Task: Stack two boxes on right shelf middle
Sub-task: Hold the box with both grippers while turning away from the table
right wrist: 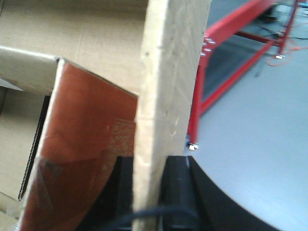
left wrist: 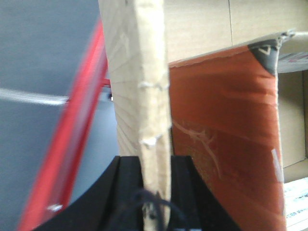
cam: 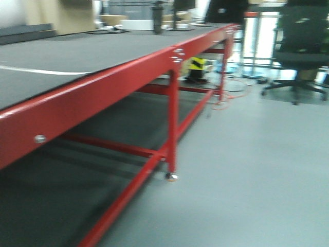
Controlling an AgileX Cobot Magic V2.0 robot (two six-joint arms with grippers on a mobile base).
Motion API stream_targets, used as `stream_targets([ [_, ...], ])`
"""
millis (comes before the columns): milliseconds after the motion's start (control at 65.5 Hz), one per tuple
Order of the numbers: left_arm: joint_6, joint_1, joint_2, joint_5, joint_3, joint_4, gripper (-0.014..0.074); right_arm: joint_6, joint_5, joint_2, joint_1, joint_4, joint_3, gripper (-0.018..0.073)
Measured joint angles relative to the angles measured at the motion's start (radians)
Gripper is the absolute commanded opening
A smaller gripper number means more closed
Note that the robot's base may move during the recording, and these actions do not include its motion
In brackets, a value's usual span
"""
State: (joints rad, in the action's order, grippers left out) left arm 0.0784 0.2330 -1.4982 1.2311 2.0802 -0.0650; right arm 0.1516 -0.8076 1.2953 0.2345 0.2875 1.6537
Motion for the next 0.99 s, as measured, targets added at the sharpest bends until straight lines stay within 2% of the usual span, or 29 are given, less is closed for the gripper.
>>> stream_targets([
  [993,0.000,0.000,0.000,0.000,0.000,0.000,-0.0111,0.002,0.000,0.000,0.000,0.000,0.000,-0.0154],
])
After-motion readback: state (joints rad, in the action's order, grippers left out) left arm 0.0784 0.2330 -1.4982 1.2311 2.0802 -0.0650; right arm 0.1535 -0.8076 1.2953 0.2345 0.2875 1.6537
